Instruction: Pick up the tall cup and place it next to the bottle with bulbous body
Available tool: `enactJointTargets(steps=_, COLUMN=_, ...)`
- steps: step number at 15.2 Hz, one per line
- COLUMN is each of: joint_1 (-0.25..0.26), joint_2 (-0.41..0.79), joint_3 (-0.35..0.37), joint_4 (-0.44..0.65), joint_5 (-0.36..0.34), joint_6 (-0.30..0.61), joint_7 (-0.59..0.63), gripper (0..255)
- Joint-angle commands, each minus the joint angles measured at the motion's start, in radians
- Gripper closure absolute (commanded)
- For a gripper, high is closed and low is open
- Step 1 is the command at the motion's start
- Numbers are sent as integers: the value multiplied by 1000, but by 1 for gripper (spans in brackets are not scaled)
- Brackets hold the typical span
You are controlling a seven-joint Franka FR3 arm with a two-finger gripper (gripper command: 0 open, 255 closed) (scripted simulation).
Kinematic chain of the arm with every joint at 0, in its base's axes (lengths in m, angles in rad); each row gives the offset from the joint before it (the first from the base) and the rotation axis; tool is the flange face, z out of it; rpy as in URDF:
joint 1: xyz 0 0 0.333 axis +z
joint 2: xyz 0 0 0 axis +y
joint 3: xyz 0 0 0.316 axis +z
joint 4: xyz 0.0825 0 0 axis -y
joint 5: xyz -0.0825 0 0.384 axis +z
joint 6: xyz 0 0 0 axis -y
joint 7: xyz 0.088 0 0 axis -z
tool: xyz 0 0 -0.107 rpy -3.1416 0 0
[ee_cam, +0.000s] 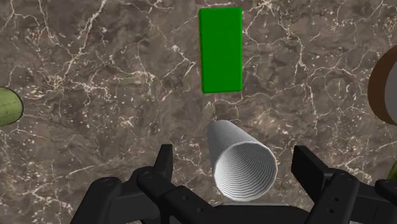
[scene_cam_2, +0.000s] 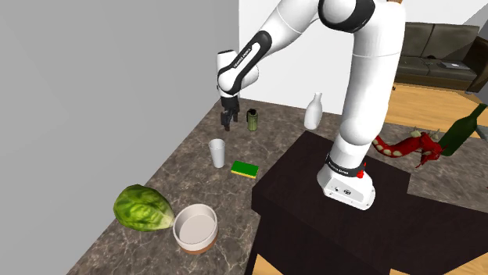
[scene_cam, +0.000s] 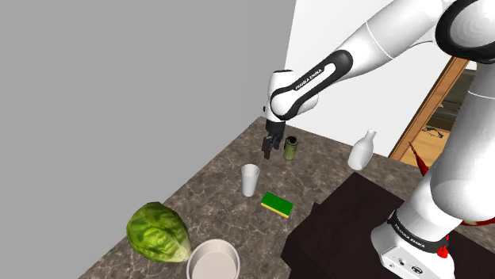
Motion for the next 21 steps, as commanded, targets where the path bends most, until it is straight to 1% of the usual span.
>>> enactJointTargets(steps=1, joint_1=4, joint_2=80, joint_3=3, joint_4=44, joint_5=0, joint_6=40, joint_7=-2, gripper=0)
enactJointTargets(steps=7, joint_1=16, joint_2=316, joint_3=7, joint_4=225, joint_5=-5, joint_6=105, joint_7=-10, gripper=0)
enactJointTargets(steps=8, joint_1=17, joint_2=338, joint_3=7, joint_4=244, joint_5=-5, joint_6=109, joint_7=-11, gripper=0)
enactJointTargets(steps=15, joint_1=24, joint_2=415, joint_3=6, joint_4=253, joint_5=-6, joint_6=177, joint_7=-10, gripper=0)
enactJointTargets(steps=21, joint_1=25, joint_2=422, joint_3=6, joint_4=254, joint_5=-6, joint_6=182, joint_7=-10, gripper=0)
